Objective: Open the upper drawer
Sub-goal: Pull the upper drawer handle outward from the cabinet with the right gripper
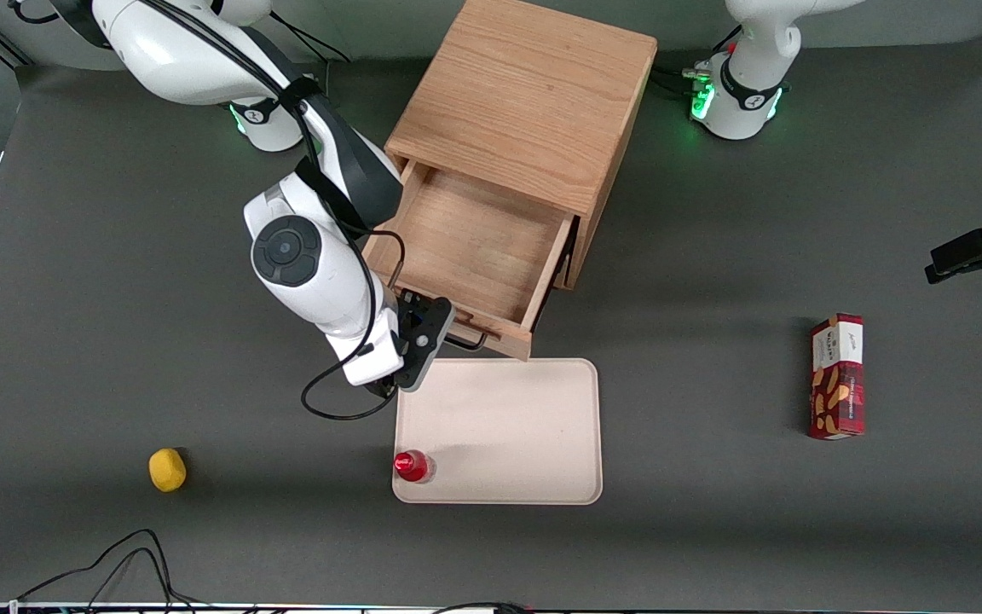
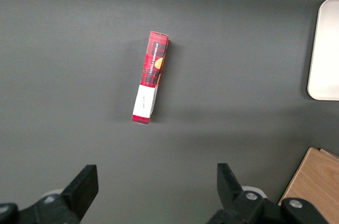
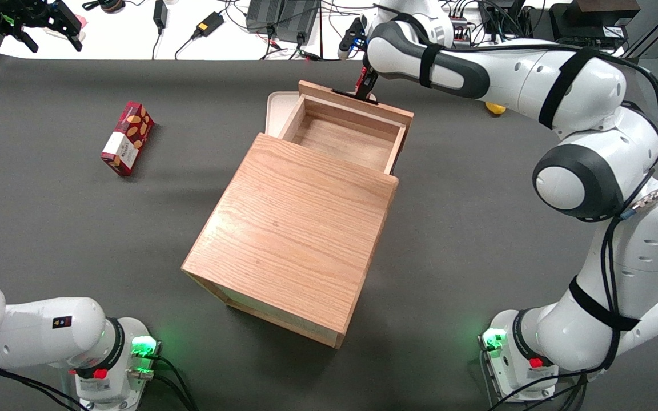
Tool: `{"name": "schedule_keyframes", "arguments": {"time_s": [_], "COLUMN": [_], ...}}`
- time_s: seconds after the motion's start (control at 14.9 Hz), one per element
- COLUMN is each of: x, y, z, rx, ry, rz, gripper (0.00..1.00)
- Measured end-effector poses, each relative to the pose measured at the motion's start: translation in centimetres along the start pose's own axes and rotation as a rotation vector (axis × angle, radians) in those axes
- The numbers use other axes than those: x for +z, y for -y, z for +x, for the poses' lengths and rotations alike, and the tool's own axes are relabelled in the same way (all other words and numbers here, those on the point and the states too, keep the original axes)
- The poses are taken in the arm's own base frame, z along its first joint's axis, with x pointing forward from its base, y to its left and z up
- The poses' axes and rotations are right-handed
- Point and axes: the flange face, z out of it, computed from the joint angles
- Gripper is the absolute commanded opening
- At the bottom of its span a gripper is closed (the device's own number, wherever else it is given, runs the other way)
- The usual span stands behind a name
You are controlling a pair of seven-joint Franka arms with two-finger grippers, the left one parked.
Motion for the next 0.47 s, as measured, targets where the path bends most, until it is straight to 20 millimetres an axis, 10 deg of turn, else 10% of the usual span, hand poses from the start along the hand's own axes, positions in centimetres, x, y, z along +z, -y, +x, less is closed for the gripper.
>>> {"name": "schedule_keyframes", "arguments": {"time_s": [0.47], "x": [-0.5], "y": [-2.0], "z": [-0.6], "rx": [0.015], "ry": [-0.019], "rz": [-0.028], "gripper": [1.0]}}
